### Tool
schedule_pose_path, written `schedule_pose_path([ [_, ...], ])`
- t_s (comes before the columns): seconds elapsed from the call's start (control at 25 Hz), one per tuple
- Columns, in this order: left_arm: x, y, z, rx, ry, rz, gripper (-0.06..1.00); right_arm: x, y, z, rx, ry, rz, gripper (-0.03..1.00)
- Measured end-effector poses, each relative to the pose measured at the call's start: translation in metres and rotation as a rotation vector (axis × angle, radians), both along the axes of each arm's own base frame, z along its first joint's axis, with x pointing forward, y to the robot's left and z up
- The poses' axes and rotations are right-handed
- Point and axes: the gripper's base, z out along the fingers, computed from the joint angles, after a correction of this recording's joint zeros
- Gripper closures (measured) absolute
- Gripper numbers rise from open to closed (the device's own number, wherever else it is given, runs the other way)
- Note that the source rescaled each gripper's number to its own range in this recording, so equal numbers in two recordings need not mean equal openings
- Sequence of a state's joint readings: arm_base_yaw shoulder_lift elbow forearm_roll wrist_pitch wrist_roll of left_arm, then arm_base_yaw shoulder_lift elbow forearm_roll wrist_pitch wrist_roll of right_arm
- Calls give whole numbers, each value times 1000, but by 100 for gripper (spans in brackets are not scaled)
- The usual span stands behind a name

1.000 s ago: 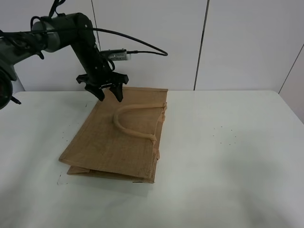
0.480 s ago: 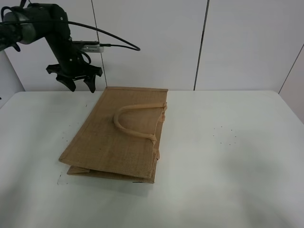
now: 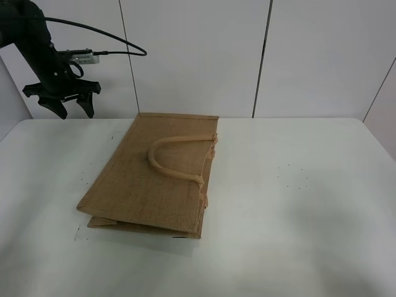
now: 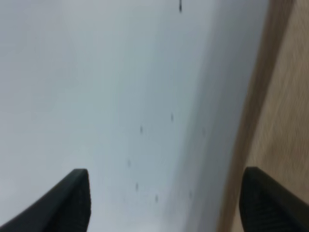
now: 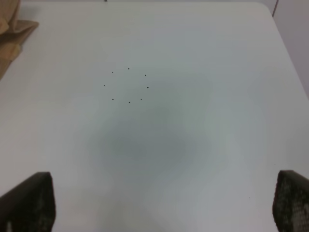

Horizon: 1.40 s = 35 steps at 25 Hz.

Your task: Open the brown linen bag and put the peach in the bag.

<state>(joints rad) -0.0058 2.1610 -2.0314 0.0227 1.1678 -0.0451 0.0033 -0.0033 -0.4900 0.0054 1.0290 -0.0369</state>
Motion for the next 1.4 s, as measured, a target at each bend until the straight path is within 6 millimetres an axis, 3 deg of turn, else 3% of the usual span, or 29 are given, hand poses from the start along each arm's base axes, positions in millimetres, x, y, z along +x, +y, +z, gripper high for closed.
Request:
schedule_pose_path([
  [0.2, -52, -1, 20, 1, 51, -6, 6, 0, 0, 0, 0, 0, 0, -3],
  [0.36, -113, 0, 40, 2, 72, -12, 6, 0, 0, 0, 0, 0, 0, -3],
  [0.48, -161, 0, 44, 2, 96, -15, 6, 0, 0, 0, 0, 0, 0, -3],
  [0.72, -266, 1, 39, 6, 89, -25, 6, 0, 0, 0, 0, 0, 0, -3],
  [0.88, -325, 2, 21, 13, 56, -47, 6, 0, 0, 0, 0, 0, 0, -3],
  [1.12, -379, 2, 3, 21, -188, -63, 6, 0, 0, 0, 0, 0, 0, -3],
  [1.4, -420, 0, 3, 2, -390, -66, 6, 0, 0, 0, 0, 0, 0, -3],
])
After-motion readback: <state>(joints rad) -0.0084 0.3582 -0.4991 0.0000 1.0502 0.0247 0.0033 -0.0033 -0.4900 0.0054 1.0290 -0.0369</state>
